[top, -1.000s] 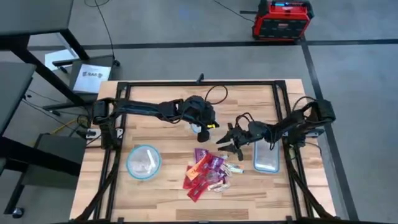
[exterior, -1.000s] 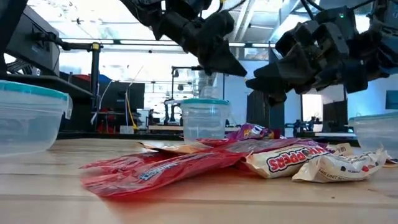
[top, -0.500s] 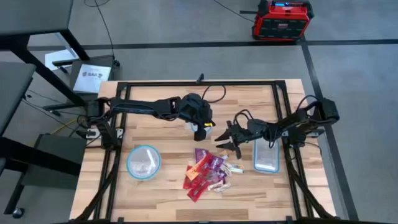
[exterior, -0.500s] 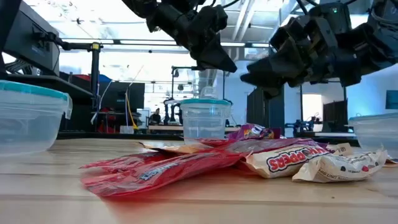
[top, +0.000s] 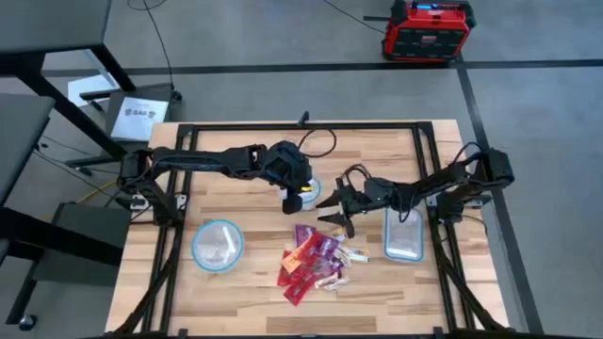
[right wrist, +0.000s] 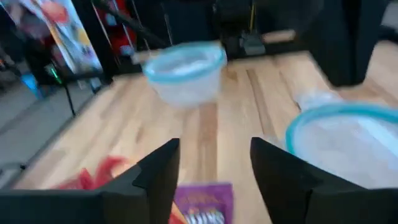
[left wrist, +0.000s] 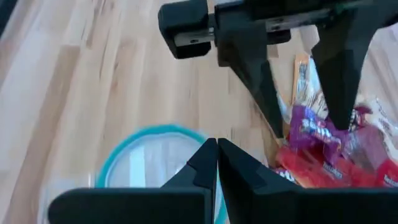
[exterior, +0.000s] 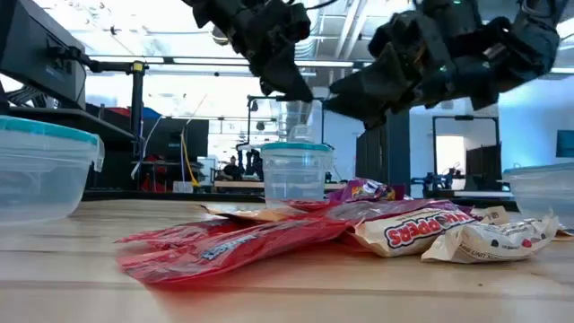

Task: Sort candy
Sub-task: Open the small circular transparent bin

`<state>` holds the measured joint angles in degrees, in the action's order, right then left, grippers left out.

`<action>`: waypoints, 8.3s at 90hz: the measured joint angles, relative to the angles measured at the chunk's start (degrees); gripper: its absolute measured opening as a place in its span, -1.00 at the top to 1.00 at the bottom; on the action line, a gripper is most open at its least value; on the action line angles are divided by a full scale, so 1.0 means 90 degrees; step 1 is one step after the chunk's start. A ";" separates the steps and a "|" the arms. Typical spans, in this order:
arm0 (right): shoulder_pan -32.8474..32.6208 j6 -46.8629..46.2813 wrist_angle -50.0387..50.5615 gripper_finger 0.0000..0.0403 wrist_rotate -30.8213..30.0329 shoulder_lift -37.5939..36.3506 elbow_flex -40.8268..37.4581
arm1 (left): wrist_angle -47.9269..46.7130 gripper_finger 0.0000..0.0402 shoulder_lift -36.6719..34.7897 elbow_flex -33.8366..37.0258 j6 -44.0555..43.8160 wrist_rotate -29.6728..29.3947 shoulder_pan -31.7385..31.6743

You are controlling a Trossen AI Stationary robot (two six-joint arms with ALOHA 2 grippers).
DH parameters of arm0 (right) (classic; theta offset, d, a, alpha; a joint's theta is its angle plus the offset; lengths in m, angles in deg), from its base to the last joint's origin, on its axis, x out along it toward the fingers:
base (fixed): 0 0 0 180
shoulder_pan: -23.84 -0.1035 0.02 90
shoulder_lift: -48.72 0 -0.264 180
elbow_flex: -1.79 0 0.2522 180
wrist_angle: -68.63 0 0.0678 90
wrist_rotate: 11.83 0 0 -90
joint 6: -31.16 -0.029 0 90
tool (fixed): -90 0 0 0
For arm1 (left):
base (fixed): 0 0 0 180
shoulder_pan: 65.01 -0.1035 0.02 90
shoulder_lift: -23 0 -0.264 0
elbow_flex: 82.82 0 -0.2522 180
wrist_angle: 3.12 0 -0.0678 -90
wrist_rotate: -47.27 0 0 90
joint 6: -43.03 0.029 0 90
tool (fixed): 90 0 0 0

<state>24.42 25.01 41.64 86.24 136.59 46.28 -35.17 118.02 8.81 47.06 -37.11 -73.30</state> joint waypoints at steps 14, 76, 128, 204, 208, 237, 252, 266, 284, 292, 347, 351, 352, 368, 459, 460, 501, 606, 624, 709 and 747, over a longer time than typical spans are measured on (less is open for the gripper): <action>0.0211 0.0351 0.2596 -0.19 -0.0358 -0.0671 0.0632 | -0.0480 1.00 -0.0004 0.0000 0.0001 -0.0441 0.0184; 0.1595 0.0068 0.3361 -0.16 -0.0697 -0.1932 -0.0311 | 0.0569 1.00 -0.0114 0.2033 -0.1301 -0.0696 0.1125; 0.1746 -0.0499 0.0982 -0.16 0.0406 0.0534 0.0582 | 0.2653 1.00 -0.0112 0.3028 -0.1551 -0.1510 0.0558; 0.1277 -0.0450 0.3881 -0.16 0.0783 -0.1062 0.0465 | 0.2052 1.00 -0.0406 0.3011 -0.1696 -0.1552 -0.0118; 0.1270 -0.0450 0.3821 -0.16 0.0783 -0.1150 0.0308 | 0.1938 1.00 -0.0603 0.3014 -0.1785 -0.1546 -0.0044; 0.1149 -0.1135 0.0007 -0.16 0.0780 -0.0540 -0.1284 | 0.3075 1.00 -0.1812 0.2714 -0.1382 -0.1455 0.0034; 0.1303 -0.1150 -0.0654 -0.16 0.0941 0.0438 -0.1052 | 0.3449 1.00 -0.0786 0.2343 -0.1324 -0.0669 -0.0315; 0.1475 -0.1207 -0.1424 -0.16 0.1174 0.1138 -0.0928 | 0.3683 1.00 0.0083 0.1825 -0.0980 -0.0455 -0.0325; 0.1566 -0.1460 -0.2072 -0.16 0.1584 0.1753 -0.0747 | 0.4202 1.00 0.0736 0.1705 -0.0785 -0.0124 -0.0299; 0.1566 -0.1562 -0.2194 -0.16 0.1787 0.1928 -0.0639 | 0.4290 1.00 0.0918 0.1700 -0.0789 0.0029 -0.0321; 0.1704 -0.2271 -0.3813 -0.15 0.3027 0.2081 -0.0457 | 0.4276 1.00 0.1207 0.1763 -0.0296 -0.0002 -0.0347; 0.1702 -0.2484 -0.4265 -0.14 0.3289 0.2106 -0.0443 | 0.4270 1.00 0.1214 0.1796 -0.0292 0.0006 -0.0350; 0.1702 -0.2576 -0.4360 -0.13 0.3364 0.2114 -0.0447 | 0.4269 1.00 0.1217 0.1810 -0.0288 -0.0010 -0.0350; 0.1708 -0.2545 -0.4120 -0.05 0.3435 0.2132 -0.0538 | 0.4309 1.00 0.1219 0.1929 -0.0425 0.0002 -0.0394; 0.0185 0.3764 0.0205 0.04 -0.0918 -0.0335 -0.0541 | -0.0071 1.00 0.0628 -0.0639 0.0782 -0.0780 0.0132; 0.0186 0.3785 0.0204 0.04 -0.0969 -0.0318 -0.0540 | -0.0108 1.00 0.0591 -0.0639 0.0791 -0.0822 0.0142; 0.0189 0.3873 0.0048 0.76 -0.1439 -0.0159 -0.0528 | -0.0586 1.00 0.0165 -0.0644 0.0765 -0.1201 0.0260; 0.3537 -0.0051 0.5530 0.98 -0.1327 -0.2544 0.1354 | -0.1578 1.00 -0.0968 -0.0646 0.0776 -0.3484 0.0334; 0.4019 -0.0269 0.5345 0.97 -0.0544 -0.2190 0.1274 | -0.1806 1.00 -0.0976 -0.0646 0.0739 -0.3482 0.0345; 0.4970 0.0539 0.6546 0.29 -0.0219 -0.1311 0.1304 | -0.2214 1.00 -0.0964 -0.0646 0.0478 -0.3479 0.0420; 0.2386 -0.0733 0.6207 0.02 -0.0091 -0.1383 0.1529 | -0.2236 1.00 -0.0964 -0.0646 0.0432 -0.3479 0.0420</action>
<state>45.90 18.42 97.50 85.42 124.15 60.04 -55.29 109.35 2.99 50.95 -68.42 -69.52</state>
